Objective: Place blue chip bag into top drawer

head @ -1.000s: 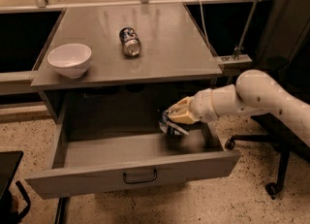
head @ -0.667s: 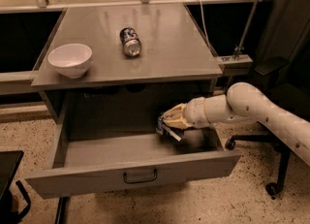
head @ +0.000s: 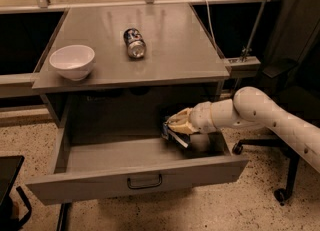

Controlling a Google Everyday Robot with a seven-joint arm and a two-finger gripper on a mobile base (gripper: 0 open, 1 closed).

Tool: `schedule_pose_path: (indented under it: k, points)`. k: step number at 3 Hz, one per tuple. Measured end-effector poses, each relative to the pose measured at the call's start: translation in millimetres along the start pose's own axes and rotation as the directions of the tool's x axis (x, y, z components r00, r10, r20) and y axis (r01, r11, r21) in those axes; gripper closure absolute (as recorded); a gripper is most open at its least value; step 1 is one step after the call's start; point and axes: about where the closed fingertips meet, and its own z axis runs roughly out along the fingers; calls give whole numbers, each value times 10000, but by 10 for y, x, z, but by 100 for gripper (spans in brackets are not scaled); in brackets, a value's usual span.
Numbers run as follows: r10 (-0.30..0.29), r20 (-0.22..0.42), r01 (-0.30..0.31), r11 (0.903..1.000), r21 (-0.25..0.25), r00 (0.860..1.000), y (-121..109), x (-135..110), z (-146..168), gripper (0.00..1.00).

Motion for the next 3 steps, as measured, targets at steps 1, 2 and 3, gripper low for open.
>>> schedule_pose_path:
  k: [1,2,3]
  points:
    - [0,0,0,10000,-1,10000,0,0,0,35]
    - [0,0,0,10000,-1,10000,0,0,1,11]
    - [0,0,0,10000,-2,10000,0,0,1,0]
